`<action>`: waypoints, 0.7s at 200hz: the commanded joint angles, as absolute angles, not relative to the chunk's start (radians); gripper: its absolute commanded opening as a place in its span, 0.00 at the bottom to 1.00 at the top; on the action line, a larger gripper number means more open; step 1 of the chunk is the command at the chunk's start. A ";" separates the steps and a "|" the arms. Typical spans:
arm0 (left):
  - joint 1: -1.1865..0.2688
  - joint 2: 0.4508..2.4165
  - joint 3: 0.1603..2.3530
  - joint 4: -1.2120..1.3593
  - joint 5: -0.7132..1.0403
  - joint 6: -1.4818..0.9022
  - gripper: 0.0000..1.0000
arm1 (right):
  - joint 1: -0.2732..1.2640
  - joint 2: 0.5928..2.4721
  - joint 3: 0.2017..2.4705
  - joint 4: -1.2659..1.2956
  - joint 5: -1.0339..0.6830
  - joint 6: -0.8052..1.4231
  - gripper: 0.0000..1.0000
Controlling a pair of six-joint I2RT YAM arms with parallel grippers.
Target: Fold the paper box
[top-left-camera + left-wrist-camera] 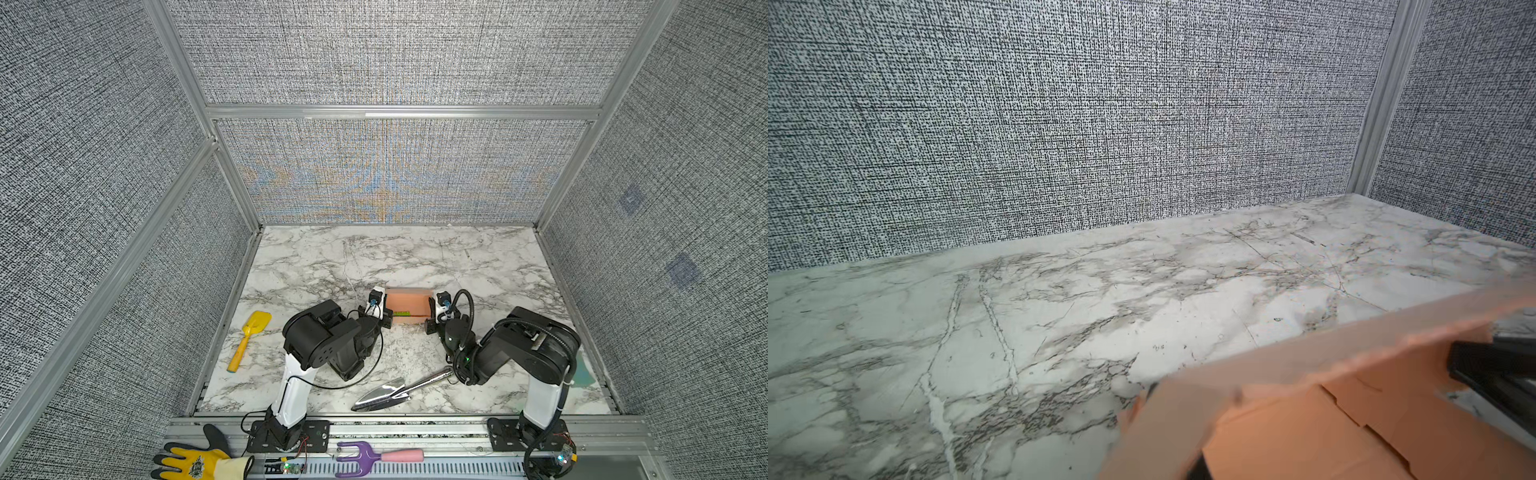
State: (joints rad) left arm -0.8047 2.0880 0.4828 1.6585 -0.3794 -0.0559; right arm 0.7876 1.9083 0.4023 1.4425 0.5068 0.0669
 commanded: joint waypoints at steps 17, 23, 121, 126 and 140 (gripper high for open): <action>-0.811 2.109 0.476 1.779 -0.352 -0.034 0.00 | 0.798 1.957 0.389 1.551 0.484 0.044 0.00; -0.811 2.114 0.478 1.778 -0.354 -0.032 0.00 | 0.798 1.956 0.388 1.550 0.484 0.044 0.00; -0.824 2.057 0.366 1.779 -0.336 -0.126 0.41 | 0.797 1.968 0.380 1.547 0.480 0.031 0.00; -0.824 2.051 0.353 1.778 -0.332 -0.140 0.42 | 0.797 1.967 0.377 1.548 0.477 0.030 0.00; -0.825 2.029 0.317 1.779 -0.326 -0.164 0.43 | 0.798 1.972 0.376 1.548 0.475 0.029 0.00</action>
State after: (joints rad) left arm -0.8227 2.0563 0.3576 1.6478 -0.3458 -0.1013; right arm 0.7975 1.9652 0.3805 1.5307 0.4866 0.0387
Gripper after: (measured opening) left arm 0.419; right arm 0.048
